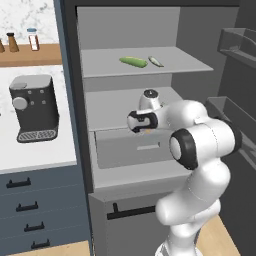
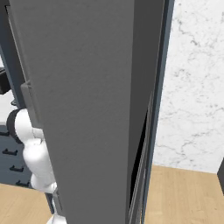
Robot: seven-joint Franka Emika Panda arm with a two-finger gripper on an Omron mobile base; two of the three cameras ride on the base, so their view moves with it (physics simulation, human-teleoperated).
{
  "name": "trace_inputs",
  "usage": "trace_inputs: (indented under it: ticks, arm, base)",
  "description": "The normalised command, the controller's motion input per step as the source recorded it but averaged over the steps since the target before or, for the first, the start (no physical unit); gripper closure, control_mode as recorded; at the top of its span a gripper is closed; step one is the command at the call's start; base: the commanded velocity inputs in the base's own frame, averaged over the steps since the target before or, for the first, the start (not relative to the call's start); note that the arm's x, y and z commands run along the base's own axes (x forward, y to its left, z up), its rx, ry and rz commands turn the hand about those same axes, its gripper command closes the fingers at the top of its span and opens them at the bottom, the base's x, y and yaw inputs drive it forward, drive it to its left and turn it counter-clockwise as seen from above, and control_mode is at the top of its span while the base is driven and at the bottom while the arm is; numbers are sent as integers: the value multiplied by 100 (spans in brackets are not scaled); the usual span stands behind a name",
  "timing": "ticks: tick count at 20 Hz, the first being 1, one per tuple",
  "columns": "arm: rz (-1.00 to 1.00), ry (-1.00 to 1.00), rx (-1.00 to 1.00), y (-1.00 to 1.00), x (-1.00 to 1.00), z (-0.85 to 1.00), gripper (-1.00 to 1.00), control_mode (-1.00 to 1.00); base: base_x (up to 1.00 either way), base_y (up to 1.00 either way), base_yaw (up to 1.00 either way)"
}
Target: Place one corn and one fish in each tupperware on the nearby counter, to pack two identical lunches.
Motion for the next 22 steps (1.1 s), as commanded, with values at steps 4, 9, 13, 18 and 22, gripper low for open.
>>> trace_inputs:
  ticks: [4,9,13,18,22]
  arm:
    - [5,-25,-1,18,-100,-24,100,-100]
    - [0,0,0,0,-100,36,100,-100]
    - [0,2,0,0,-97,77,100,-100]
    - [-8,11,0,0,-54,100,100,-100]
    - [-8,19,0,0,-48,100,100,-100]
  base:
    - [0,0,0]
    - [0,0,0]
    - [0,0,0]
    - [0,0,0]
    - [0,0,0]
